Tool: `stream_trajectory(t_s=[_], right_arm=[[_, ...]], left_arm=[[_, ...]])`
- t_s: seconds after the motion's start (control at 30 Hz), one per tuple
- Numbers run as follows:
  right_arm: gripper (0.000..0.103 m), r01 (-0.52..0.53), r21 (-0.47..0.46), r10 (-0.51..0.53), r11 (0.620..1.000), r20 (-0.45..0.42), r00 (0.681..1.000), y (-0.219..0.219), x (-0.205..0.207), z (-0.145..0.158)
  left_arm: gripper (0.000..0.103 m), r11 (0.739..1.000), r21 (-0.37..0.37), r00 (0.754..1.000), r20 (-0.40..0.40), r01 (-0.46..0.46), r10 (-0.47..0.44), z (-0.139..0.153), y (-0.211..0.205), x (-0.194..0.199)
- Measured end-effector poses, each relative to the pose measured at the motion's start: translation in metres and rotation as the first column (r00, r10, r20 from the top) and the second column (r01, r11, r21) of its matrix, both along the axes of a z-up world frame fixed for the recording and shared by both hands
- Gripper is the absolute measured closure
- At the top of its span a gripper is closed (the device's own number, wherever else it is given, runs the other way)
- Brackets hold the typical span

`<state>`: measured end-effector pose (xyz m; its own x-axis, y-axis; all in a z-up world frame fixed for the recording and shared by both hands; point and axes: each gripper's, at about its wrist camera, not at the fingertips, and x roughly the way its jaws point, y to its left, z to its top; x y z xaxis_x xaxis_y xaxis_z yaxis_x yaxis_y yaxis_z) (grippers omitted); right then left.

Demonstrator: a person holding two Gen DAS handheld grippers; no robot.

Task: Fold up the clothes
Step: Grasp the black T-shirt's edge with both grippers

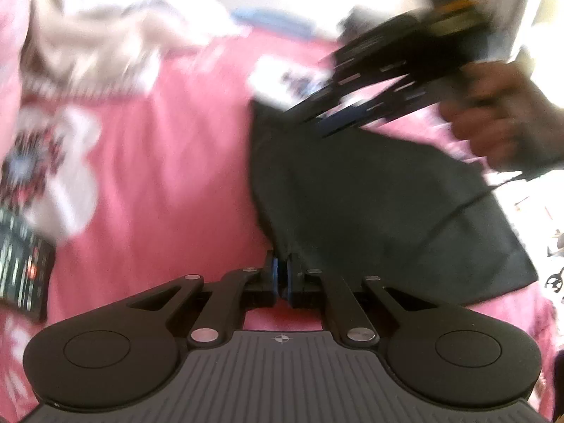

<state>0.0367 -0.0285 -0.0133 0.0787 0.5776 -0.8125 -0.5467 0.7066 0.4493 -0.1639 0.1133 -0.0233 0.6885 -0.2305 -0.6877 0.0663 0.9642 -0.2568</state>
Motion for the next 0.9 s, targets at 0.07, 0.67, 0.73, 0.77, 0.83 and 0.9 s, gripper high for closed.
stream_trajectory(t_s=[0.07, 0.67, 0.73, 0.77, 0.83, 0.9], right_arm=[[0.060, -0.007, -0.014, 0.007, 1.000, -0.012, 1.000, 0.013, 0.006, -0.004], [0.097, 0.023, -0.118, -0.023, 0.993, 0.001, 1.000, 0.019, 0.032, -0.024], [0.097, 0.035, -0.081, -0.033, 0.996, 0.027, 0.999, 0.000, 0.034, -0.011], [0.097, 0.042, -0.066, -0.039, 0.997, 0.042, 0.998, -0.011, 0.034, -0.003], [0.097, 0.057, -0.035, -0.054, 0.998, 0.072, 0.996, -0.035, 0.035, 0.011], [0.097, 0.080, -0.009, -0.079, 0.997, 0.098, 0.992, -0.065, 0.036, 0.023]], left_arm=[[0.101, 0.999, -0.006, 0.998, 0.050, 0.034, -0.034, 0.010, -0.006, -0.001], [0.101, 0.972, -0.080, 0.962, 0.180, 0.220, -0.203, 0.029, -0.037, 0.006], [0.101, 0.960, -0.097, 0.951, 0.194, 0.262, -0.240, 0.033, -0.044, 0.010], [0.101, 0.953, -0.103, 0.945, 0.200, 0.284, -0.260, 0.035, -0.049, 0.012], [0.101, 0.935, -0.122, 0.929, 0.211, 0.334, -0.304, 0.038, -0.062, 0.015], [0.101, 0.911, -0.143, 0.910, 0.222, 0.386, -0.351, 0.040, -0.074, 0.019]])
